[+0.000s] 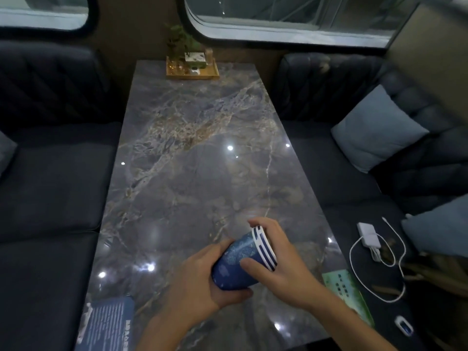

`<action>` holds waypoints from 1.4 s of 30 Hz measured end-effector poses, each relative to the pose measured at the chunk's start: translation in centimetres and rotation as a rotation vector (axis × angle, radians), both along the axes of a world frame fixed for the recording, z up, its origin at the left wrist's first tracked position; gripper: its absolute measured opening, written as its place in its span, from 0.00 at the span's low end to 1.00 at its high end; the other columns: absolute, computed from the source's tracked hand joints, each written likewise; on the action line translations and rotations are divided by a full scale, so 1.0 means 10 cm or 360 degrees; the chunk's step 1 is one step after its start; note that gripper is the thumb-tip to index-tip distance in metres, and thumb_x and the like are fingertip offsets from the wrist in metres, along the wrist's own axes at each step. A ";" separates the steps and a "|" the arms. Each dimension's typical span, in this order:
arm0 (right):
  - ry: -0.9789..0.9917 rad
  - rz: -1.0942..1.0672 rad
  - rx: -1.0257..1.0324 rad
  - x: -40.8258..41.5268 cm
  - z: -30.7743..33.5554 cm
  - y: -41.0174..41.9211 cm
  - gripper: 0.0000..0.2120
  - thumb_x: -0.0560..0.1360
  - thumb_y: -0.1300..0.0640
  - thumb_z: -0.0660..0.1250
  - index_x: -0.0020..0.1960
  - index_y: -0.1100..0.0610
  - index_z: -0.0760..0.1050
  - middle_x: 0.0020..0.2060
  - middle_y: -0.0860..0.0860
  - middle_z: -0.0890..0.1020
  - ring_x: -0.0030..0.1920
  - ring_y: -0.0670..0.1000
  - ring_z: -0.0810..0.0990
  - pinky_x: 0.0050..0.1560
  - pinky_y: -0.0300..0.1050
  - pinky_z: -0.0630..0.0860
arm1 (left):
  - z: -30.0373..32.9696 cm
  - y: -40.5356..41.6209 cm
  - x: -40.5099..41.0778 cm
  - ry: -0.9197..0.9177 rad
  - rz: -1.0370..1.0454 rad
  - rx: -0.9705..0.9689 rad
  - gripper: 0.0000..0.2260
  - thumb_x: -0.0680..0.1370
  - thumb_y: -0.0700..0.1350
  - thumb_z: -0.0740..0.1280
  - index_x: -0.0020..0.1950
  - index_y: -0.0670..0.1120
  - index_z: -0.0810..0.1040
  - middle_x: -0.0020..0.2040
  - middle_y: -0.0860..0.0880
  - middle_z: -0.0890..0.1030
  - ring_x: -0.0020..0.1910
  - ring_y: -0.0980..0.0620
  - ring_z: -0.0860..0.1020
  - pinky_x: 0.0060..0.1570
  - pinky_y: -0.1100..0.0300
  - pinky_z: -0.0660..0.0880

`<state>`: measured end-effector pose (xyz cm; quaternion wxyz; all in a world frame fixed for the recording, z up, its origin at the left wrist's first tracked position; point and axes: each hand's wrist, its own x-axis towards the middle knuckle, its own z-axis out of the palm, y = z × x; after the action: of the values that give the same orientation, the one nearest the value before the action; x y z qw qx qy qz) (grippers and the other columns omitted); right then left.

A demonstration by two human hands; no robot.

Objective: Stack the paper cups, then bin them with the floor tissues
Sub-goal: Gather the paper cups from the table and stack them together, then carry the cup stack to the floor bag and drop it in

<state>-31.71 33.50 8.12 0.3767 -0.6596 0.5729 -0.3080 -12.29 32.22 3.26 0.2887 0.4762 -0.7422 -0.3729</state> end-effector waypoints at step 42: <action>-0.0291 -0.2012 -0.0039 -0.11 -0.56 5.61 0.17 0.72 0.65 0.72 0.40 0.41 0.81 0.40 0.38 0.85 0.40 0.41 0.84 0.42 0.30 0.78 | -0.40 3.55 -0.57 0.0313 -0.0445 0.1058 0.15 0.71 0.33 0.76 0.34 0.43 0.71 0.28 0.51 0.77 0.28 0.57 0.75 0.29 0.64 0.73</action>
<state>-32.78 89.63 2.49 0.1620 -0.1694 0.8135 -0.5323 -18.04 67.70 -0.72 0.1344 0.3998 -0.6072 -0.6734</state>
